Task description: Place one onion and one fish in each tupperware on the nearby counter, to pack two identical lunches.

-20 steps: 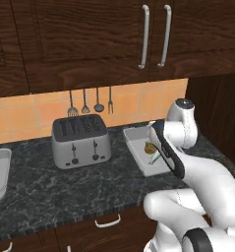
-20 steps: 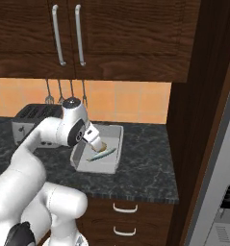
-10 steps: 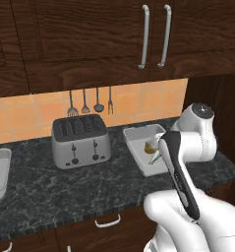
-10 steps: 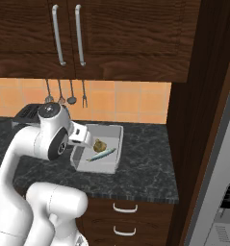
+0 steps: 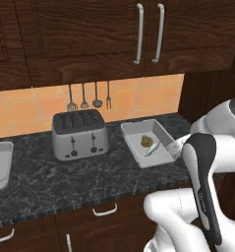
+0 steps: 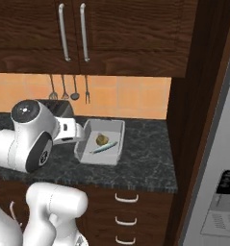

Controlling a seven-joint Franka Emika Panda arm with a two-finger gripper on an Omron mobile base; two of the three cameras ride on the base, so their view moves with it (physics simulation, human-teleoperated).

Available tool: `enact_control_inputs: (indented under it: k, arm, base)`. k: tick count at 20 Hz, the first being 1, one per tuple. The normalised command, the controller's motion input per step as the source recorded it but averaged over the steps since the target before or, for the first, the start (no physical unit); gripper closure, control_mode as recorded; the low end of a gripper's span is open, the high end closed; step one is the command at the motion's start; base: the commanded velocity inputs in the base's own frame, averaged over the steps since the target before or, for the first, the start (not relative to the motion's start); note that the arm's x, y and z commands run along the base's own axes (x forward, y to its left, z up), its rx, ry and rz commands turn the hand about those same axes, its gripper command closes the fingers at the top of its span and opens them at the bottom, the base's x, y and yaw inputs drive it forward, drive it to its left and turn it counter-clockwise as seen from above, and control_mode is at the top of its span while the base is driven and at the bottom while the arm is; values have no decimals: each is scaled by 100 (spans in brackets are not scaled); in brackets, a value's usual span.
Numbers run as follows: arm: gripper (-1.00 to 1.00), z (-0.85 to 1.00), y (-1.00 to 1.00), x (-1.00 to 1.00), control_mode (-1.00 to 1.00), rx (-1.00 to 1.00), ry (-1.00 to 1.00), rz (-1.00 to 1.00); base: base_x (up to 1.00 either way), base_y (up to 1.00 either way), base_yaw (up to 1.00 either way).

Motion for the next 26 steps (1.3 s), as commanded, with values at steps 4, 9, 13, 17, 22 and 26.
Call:
enact_control_inputs:
  k: [4,9,13,17,22,26]
  arm:
    - [-100,0,0,0,100,0,0,0]
    - [-100,0,0,0,100,0,0,0]
    - [-100,0,0,0,100,0,0,0]
    - [-100,0,0,0,100,0,0,0]
    - [-100,0,0,0,100,0,0,0]
    - [-100,0,0,0,100,0,0,0]
  base:
    - [-100,-15,-14]
    - [-71,-92,-31]
    - [-5,-100,-31]
    - [3,-100,-24]
    - [19,-100,-21]
    - [44,-96,-7]
